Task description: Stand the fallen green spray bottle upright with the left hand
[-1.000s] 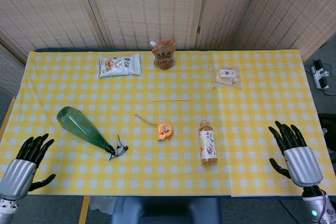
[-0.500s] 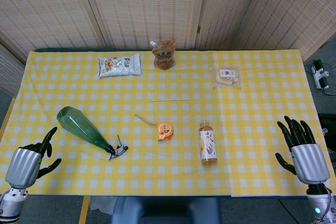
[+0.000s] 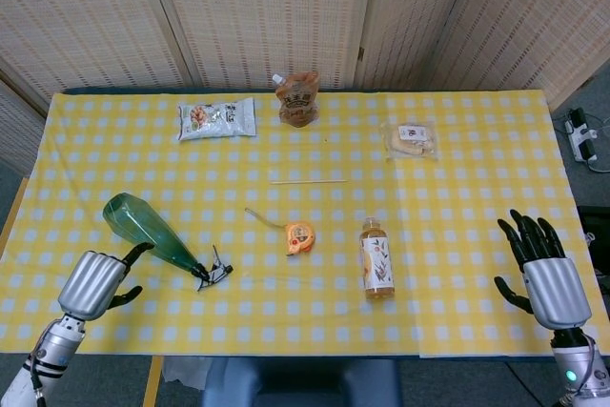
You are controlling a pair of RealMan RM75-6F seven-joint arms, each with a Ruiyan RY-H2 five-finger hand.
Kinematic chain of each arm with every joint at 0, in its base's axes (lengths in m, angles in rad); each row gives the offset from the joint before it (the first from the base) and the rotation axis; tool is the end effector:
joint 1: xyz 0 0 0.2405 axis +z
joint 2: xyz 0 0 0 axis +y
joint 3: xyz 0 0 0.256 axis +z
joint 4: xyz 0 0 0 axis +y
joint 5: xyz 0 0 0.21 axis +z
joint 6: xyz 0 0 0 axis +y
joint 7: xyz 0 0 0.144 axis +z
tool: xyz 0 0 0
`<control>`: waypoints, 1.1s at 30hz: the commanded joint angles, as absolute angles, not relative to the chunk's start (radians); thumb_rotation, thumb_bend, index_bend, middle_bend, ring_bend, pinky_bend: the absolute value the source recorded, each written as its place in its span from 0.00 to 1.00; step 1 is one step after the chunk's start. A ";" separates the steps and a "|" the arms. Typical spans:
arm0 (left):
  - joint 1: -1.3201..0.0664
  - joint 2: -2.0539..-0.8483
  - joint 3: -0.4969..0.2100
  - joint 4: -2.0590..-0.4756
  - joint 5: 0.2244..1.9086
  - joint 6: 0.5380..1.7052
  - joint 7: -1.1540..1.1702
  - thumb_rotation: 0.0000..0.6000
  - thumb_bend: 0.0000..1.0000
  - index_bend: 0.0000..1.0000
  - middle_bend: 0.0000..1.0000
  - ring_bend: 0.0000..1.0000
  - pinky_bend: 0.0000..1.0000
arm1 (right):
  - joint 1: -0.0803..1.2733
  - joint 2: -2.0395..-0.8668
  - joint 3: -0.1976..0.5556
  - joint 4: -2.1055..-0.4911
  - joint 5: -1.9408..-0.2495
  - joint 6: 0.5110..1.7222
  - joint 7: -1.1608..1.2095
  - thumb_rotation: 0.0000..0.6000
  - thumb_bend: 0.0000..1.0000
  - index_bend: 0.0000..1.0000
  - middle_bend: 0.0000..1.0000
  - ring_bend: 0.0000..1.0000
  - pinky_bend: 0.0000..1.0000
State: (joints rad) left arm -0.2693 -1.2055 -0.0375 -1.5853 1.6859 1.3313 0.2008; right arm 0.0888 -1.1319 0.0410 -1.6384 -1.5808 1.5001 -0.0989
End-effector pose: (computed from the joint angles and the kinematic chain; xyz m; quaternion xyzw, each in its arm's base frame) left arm -0.2556 0.2241 0.1022 -0.7357 -0.2689 -0.3796 0.4922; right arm -0.2930 -0.1792 0.1491 0.6288 -0.3476 0.3898 0.5761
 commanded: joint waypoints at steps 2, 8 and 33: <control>-0.335 -1.172 -0.045 -1.665 1.613 1.209 0.248 1.00 0.22 0.30 1.00 1.00 1.00 | 0.091 -1.124 0.047 -1.640 -1.569 1.495 -0.083 1.00 0.31 0.00 0.00 0.00 0.00; -0.398 -1.154 -0.032 -1.641 1.574 1.079 0.245 1.00 0.25 0.26 1.00 1.00 1.00 | 0.086 -1.115 0.047 -1.644 -1.570 1.504 -0.060 1.00 0.31 0.00 0.00 0.00 0.00; -0.549 -1.288 0.000 -1.395 1.571 0.920 0.164 1.00 0.26 0.27 1.00 1.00 1.00 | 0.066 -1.085 0.053 -1.651 -1.523 1.506 -0.047 1.00 0.31 0.00 0.00 0.00 0.00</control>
